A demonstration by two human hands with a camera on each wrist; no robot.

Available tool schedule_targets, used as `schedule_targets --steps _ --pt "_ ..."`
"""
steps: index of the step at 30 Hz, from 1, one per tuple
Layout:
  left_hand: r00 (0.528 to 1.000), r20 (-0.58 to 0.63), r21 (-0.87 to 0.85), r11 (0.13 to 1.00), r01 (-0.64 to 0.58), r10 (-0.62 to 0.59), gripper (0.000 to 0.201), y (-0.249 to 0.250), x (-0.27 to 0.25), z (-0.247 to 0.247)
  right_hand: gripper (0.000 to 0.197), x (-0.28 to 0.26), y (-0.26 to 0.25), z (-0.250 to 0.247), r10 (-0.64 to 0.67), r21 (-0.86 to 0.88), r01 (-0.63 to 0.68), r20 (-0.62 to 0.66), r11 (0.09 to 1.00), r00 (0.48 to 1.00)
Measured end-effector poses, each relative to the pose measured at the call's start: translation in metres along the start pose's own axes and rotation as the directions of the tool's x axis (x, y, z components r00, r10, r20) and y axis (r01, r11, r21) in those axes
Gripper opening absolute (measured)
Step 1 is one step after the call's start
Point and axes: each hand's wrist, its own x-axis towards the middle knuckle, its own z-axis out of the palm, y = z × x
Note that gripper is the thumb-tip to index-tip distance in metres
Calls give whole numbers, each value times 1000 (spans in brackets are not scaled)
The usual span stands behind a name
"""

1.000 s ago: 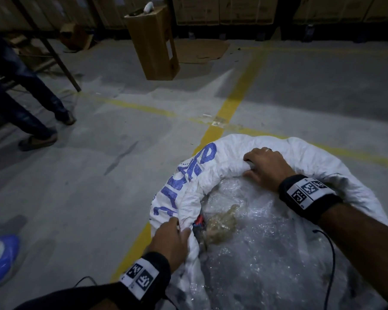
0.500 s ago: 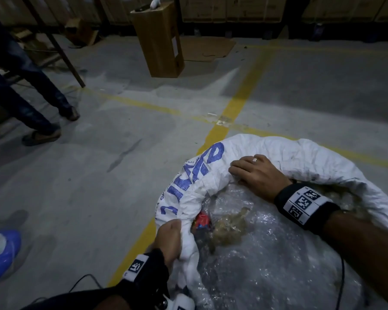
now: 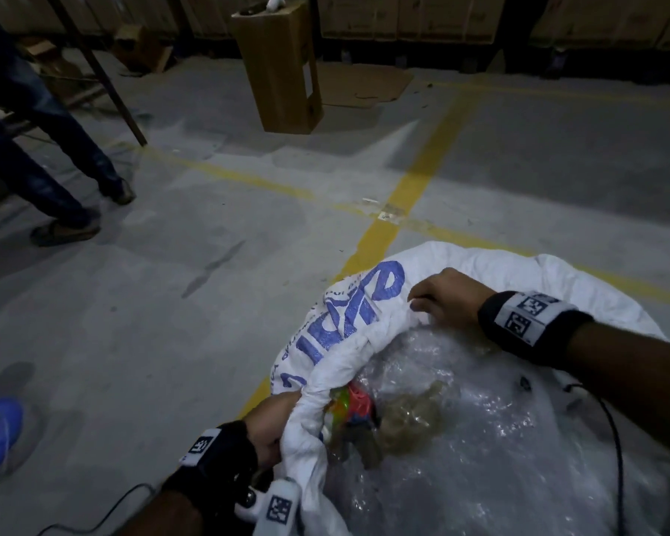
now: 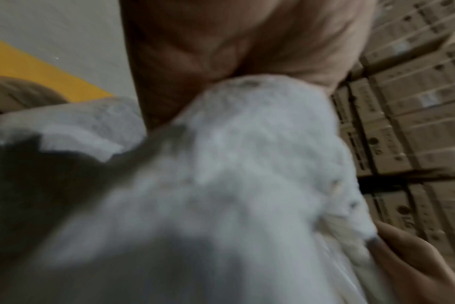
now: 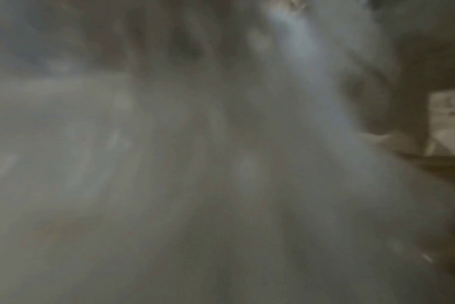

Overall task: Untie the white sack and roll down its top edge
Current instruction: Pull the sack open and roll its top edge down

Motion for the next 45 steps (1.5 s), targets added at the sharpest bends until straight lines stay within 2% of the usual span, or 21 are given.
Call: schedule_targets --steps 3,6,8,10,11,13,15,17,20,22,24,26,27,29,31,33,35,39,41,43,45 --pt "996 68 -37 998 53 -51 26 -2 6 -3 34 17 11 -3 118 203 -150 161 968 980" --pt "998 3 -74 996 -56 56 42 -5 15 4 44 33 20 1 146 232 -188 185 955 972" --pt "965 -76 283 934 -219 249 53 -6 15 10 39 36 21 3 182 229 -219 173 948 968" --pt "830 -135 655 677 -335 542 46 -12 9 16 19 36 19 8 184 195 -199 92 960 979" --pt "744 -115 744 554 -375 658 47 -12 4 20 8 34 15 9 181 146 -183 25 972 983" --pt "617 -40 850 352 -393 786 48 -13 0 28 13 28 10 11 98 6 -98 -111 995 989" --pt "616 -32 902 288 -322 787 46 -13 3 33 7 22 7 14 -49 -144 20 -198 989 979" --pt "674 -80 950 261 -172 734 44 -10 5 36 9 14 6 18 -221 -259 156 -246 953 944" --pt "722 -66 994 109 -13 689 37 -9 12 41 21 -1 13 22 -345 -408 242 -201 880 917" --pt "738 -104 986 165 -10 667 29 -6 14 45 23 -5 18 24 -356 -456 250 -162 854 920" --pt "723 -126 963 258 -74 679 21 1 15 42 23 -1 19 29 -331 -455 241 -127 857 935" --pt "735 -140 893 405 -195 663 19 9 19 32 24 6 15 26 -271 -390 221 -80 894 959" --pt "771 -151 791 544 -281 618 23 12 23 24 22 10 13 19 -194 -313 165 -62 935 979" --pt "901 -121 356 865 -353 418 28 19 26 11 20 22 13 6 -14 -120 21 52 993 999" --pt "974 -66 61 975 -213 217 28 18 34 2 33 35 13 -1 78 26 -84 168 996 983" --pt "976 -94 106 977 -185 195 32 18 43 0 38 43 13 1 121 63 -139 234 988 965" --pt "945 -142 310 920 -240 295 36 18 51 3 31 47 14 6 159 17 -167 221 986 962" --pt "830 -216 653 708 -269 514 21 16 49 17 26 44 19 6 130 11 -132 108 991 986" --pt "751 -279 734 637 -235 599 13 17 42 20 26 38 21 0 117 29 -120 85 992 989" --pt "692 -261 774 574 -266 673 11 20 32 21 33 26 19 -9 110 26 -112 67 993 992" --pt "679 -235 787 546 -287 695 14 20 21 23 41 13 14 -20 77 -7 -77 36 997 996"
